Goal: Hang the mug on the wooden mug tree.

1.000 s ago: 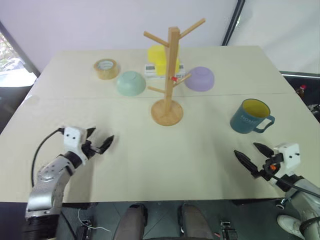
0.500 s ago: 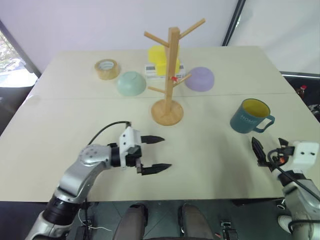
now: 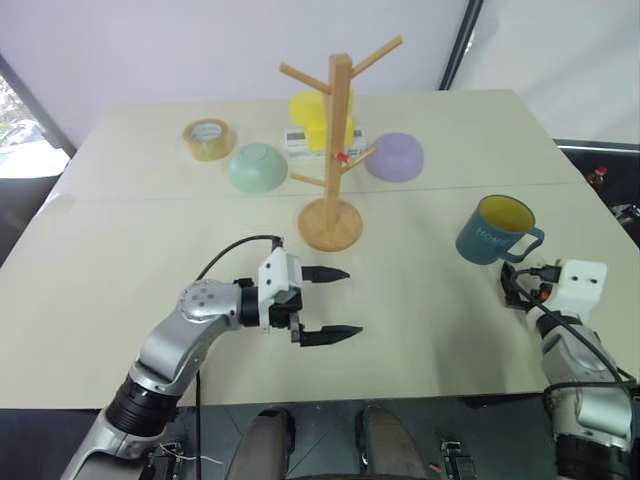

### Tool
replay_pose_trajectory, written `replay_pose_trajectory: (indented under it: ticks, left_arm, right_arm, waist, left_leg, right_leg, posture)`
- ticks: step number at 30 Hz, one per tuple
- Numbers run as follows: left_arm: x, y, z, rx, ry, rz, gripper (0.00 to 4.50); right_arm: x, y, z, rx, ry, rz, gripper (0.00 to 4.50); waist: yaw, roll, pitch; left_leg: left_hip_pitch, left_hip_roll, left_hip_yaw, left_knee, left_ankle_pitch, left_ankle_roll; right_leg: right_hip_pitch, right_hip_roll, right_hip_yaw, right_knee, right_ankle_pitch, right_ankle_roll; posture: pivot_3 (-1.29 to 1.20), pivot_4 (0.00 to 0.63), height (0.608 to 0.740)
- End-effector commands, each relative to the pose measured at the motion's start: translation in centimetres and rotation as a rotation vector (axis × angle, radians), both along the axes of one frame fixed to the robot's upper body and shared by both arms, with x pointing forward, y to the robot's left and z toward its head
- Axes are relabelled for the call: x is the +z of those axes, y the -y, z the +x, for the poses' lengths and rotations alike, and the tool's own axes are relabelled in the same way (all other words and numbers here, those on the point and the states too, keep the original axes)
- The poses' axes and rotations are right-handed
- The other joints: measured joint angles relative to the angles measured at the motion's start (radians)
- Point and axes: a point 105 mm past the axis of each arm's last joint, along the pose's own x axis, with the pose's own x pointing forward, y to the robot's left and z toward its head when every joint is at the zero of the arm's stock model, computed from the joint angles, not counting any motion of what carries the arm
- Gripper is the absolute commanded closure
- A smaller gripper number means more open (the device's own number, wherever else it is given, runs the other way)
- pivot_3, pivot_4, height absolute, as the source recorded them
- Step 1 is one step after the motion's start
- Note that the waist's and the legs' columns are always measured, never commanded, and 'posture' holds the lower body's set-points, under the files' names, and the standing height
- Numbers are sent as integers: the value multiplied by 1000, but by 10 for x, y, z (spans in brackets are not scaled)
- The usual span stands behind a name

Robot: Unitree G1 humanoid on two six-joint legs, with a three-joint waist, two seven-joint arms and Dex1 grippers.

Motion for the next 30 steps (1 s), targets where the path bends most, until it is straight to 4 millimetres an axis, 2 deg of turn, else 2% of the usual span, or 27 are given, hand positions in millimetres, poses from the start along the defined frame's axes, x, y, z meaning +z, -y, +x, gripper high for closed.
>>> replay_pose_trajectory:
  ticks: [1, 7, 15, 18, 25, 30]
  left_arm:
    - [11, 1, -5, -10, 48, -22, 0]
    - [12, 2, -6, -8, 46, -28, 0]
    - [13, 2, -6, 0, 51, -34, 0]
    - [13, 3, -6, 3, 50, -35, 0]
    - [13, 1, -4, 22, 50, -35, 0]
    - [12, -3, -1, 43, 53, -31, 0]
  right_arm:
    - [17, -1, 7, 9, 61, -42, 21]
    - [27, 4, 17, -36, 96, -68, 21]
    - [27, 4, 27, -30, 98, -77, 21]
    - [28, 1, 33, -13, 108, -81, 898]
    - [32, -2, 44, 6, 140, -78, 4476]
    - [40, -3, 43, 15, 159, -106, 4476]
  waist:
    - [0, 0, 0]
    - [-2, 0, 0]
    - [-2, 0, 0]
    - [-5, 0, 0]
    - [-3, 0, 0]
    - [-2, 0, 0]
  left_leg:
    - [0, 0, 0, 0, 0, 0]
    - [0, 0, 0, 0, 0, 0]
    - [0, 0, 0, 0, 0, 0]
    - [1, 0, 0, 0, 0, 0]
    - [1, 0, 0, 0, 0, 0]
    - [1, 0, 0, 0, 0, 0]
  right_leg:
    - [0, 0, 0, 0, 0, 0]
    - [0, 0, 0, 1, 0, 0]
    - [0, 0, 0, 1, 0, 0]
    - [0, 0, 0, 1, 0, 0]
    - [0, 0, 0, 2, 0, 0]
    - [0, 0, 0, 2, 0, 0]
  posture:
    - [0, 150, 740]
    - [0, 150, 740]
    - [0, 150, 740]
    - [0, 150, 740]
    - [0, 150, 740]
    - [0, 150, 740]
